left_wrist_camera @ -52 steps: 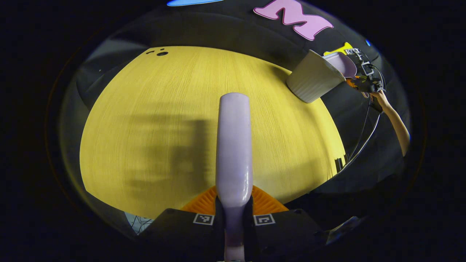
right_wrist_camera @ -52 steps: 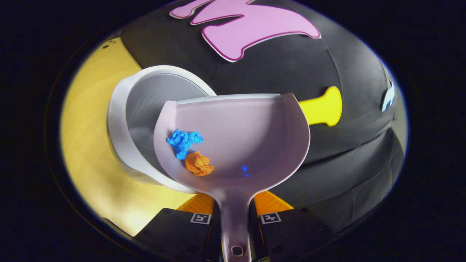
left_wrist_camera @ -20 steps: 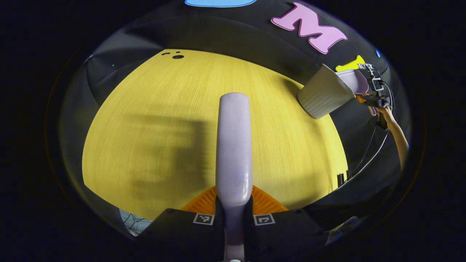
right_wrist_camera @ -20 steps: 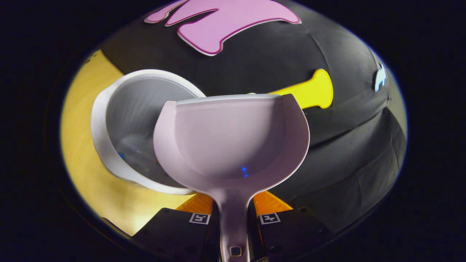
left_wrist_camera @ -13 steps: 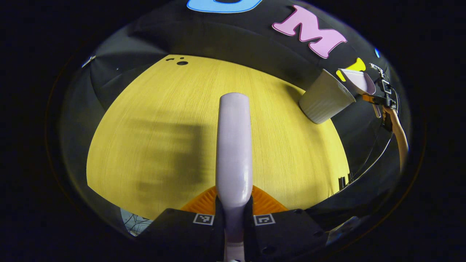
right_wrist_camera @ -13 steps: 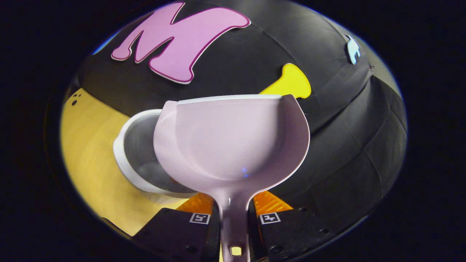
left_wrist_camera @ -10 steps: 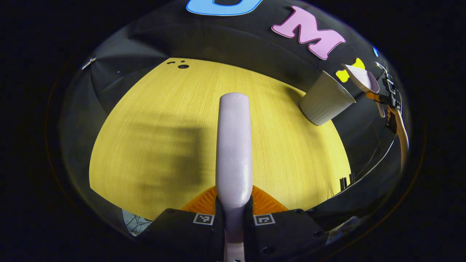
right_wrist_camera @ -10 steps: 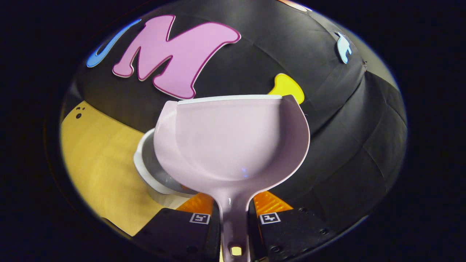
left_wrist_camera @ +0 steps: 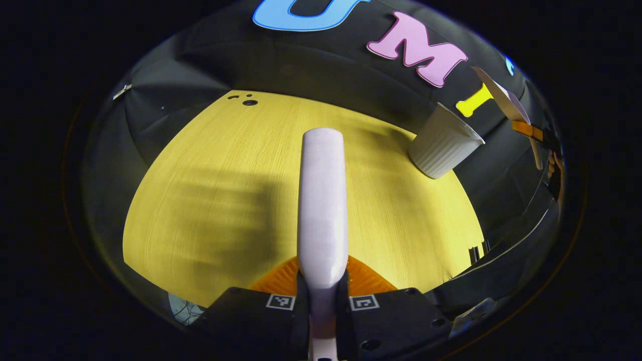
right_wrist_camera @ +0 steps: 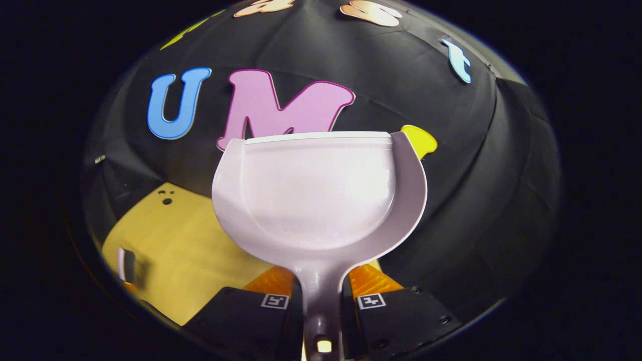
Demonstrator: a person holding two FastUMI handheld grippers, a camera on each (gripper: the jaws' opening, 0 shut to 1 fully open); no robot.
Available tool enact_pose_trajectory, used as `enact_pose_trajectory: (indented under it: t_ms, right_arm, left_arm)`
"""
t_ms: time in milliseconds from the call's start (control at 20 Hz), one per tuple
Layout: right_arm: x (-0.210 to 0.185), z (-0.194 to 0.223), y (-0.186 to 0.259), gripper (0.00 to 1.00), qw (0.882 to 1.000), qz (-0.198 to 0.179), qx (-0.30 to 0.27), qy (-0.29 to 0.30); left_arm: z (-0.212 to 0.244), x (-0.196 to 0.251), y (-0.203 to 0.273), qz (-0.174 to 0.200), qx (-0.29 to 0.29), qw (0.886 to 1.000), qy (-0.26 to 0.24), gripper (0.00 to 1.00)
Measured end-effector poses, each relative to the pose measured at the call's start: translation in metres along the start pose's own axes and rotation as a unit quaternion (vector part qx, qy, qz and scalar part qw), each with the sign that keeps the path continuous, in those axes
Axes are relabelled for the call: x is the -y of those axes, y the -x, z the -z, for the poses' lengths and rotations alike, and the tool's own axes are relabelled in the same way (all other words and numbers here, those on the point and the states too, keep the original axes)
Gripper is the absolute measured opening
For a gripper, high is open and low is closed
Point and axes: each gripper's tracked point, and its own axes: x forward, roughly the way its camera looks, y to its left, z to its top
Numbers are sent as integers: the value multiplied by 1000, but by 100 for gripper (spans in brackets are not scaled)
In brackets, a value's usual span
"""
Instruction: Pick up the small broom and dustpan from the desktop, sweep the trash into the dustpan with the broom, and then empty the trash into the garbage bin.
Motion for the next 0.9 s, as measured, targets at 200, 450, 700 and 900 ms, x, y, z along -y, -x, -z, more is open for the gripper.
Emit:
enact_pose_trajectory:
  t_ms: [200,450,700,900]
  right_arm:
    - [-9,22,-9,34,997,-59,-33,-32]
    - [-10,36,-6,35,981,-131,-125,-63]
    - [-3,34,0,34,966,-148,-206,-53]
    - [1,19,-1,31,949,-151,-274,-51]
  left_arm:
    - [4,10,-7,6,-8,999,-31,25]
    - [5,12,-16,3,-10,1000,-29,26]
    - [3,-8,-40,-37,-35,998,-45,25]
    - [8,-21,-62,-77,-76,994,-29,26]
